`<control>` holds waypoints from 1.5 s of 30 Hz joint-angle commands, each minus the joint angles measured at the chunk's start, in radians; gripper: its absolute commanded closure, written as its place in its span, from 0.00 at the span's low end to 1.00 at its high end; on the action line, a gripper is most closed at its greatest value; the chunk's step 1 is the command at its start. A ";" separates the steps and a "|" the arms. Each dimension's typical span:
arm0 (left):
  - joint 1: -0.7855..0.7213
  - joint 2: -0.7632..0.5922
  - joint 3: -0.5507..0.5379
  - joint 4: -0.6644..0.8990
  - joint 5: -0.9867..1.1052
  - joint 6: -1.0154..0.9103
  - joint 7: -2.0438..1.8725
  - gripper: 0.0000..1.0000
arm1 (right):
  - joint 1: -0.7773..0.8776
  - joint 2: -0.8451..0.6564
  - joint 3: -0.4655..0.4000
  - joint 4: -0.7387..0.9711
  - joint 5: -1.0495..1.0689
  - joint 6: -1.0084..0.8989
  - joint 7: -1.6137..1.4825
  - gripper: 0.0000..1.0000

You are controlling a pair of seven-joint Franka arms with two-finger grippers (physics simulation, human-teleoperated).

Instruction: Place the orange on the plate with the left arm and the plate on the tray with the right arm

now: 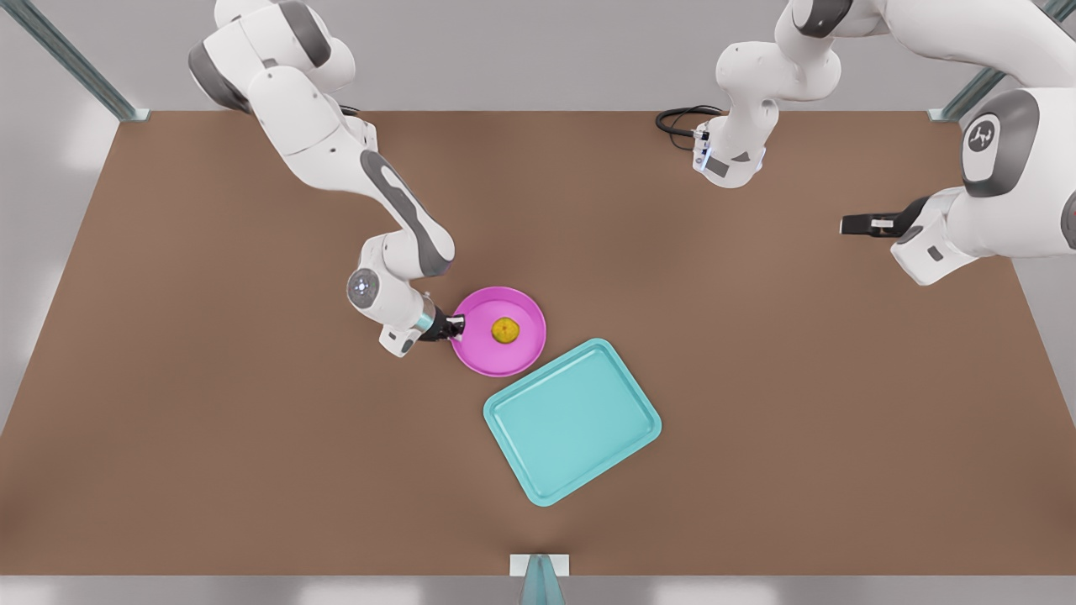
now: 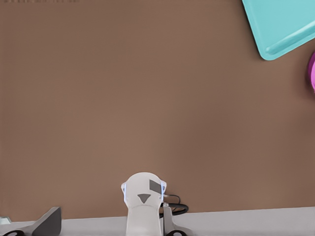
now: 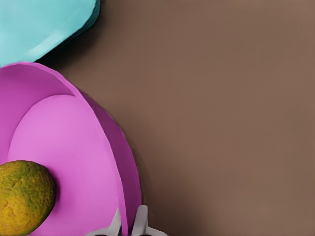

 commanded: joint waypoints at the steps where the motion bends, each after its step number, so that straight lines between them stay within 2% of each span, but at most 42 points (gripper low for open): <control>1: 0.000 0.000 0.001 -0.001 0.001 0.002 0.016 0.00 | -0.019 -0.007 0.018 0.003 -0.003 -0.008 -0.063 0.79; 5: 0.000 0.001 0.001 0.001 0.001 0.002 0.016 0.00 | -0.163 -0.017 0.163 0.003 -0.003 -0.010 -0.089 0.79; 7: 0.000 0.001 0.001 0.001 0.001 0.002 0.016 0.00 | -0.200 -0.010 0.186 0.071 -0.003 -0.069 -0.096 0.79; 9: -0.002 0.000 0.001 0.001 0.001 0.001 0.016 0.00 | -0.215 0.022 0.184 0.209 0.003 -0.161 -0.095 0.79; 11: -0.002 -0.009 -0.001 0.001 0.001 -0.007 0.013 0.00 | -0.210 0.130 0.181 0.436 0.005 -0.290 -0.081 0.79; 13: -0.002 -0.011 -0.003 0.001 0.000 -0.015 0.005 0.00 | -0.201 0.220 0.181 0.575 0.006 -0.312 -0.078 0.79; 15: -0.002 -0.011 -0.003 0.001 -0.002 -0.015 0.005 0.00 | -0.144 0.383 0.178 0.825 -0.003 -0.381 -0.040 0.79; 16: -0.002 -0.011 -0.003 -0.001 -0.002 -0.015 0.005 0.00 | -0.125 0.423 0.170 0.867 -0.006 -0.379 -0.037 0.79; 17: -0.002 -0.011 -0.003 -0.001 -0.002 -0.015 0.005 0.00 | -0.071 0.487 0.129 0.955 -0.003 -0.379 -0.035 0.79; 18: -0.002 -0.009 -0.003 -0.001 -0.002 -0.015 0.005 0.00 | -0.036 0.550 0.124 1.042 -0.003 -0.375 -0.006 0.79; 23: -0.002 -0.008 -0.003 -0.001 -0.002 -0.015 0.005 0.00 | 0.015 0.627 0.118 1.098 -0.003 -0.296 0.008 0.79; 28: -0.003 -0.012 -0.006 0.001 -0.005 -0.027 0.002 0.00 | 0.017 0.632 0.106 1.103 -0.003 -0.293 0.008 0.79; 29: -0.003 -0.012 -0.006 0.001 -0.007 -0.029 0.002 0.00 | 0.017 0.632 0.106 1.105 -0.003 -0.296 0.005 0.76; 30: -0.003 -0.011 -0.006 0.001 -0.007 -0.029 0.002 0.00 | 0.017 0.635 0.101 1.115 -0.004 -0.306 0.005 0.00; 37: -0.011 0.006 -0.010 0.001 -0.011 -0.012 0.004 0.00 | 0.017 0.632 0.092 1.117 -0.004 -0.304 -0.003 0.00; 39: -0.020 0.041 -0.039 0.094 -0.013 0.019 0.011 0.00 | 0.015 0.624 0.054 1.118 -0.007 -0.312 -0.006 0.00; 40: -0.017 0.058 -0.033 0.117 -0.020 0.017 0.022 0.00 | 0.015 0.598 -0.023 1.143 -0.012 -0.376 -0.014 0.00; 41: -0.005 0.067 -0.026 0.121 -0.069 0.043 0.014 0.00 | 0.018 0.529 -0.155 1.141 -0.124 -0.594 -0.017 0.00; 42: -0.002 0.081 -0.022 0.124 -0.080 0.056 0.013 0.00 | 0.004 0.446 -0.215 1.140 -0.337 -0.867 -0.023 0.00; 43: -0.002 0.081 -0.026 0.124 -0.079 0.088 0.004 0.00 | -0.058 0.405 -0.238 1.132 -0.397 -0.990 -0.027 0.00; 44: 0.000 0.081 -0.024 0.136 -0.076 0.100 0.016 0.00 | -0.120 0.365 -0.270 1.135 -0.471 -0.999 -0.118 0.00; 45: 0.001 0.084 -0.024 0.136 -0.077 0.114 0.017 0.00 | -0.152 0.320 -0.319 1.141 -0.530 -1.091 -0.172 0.00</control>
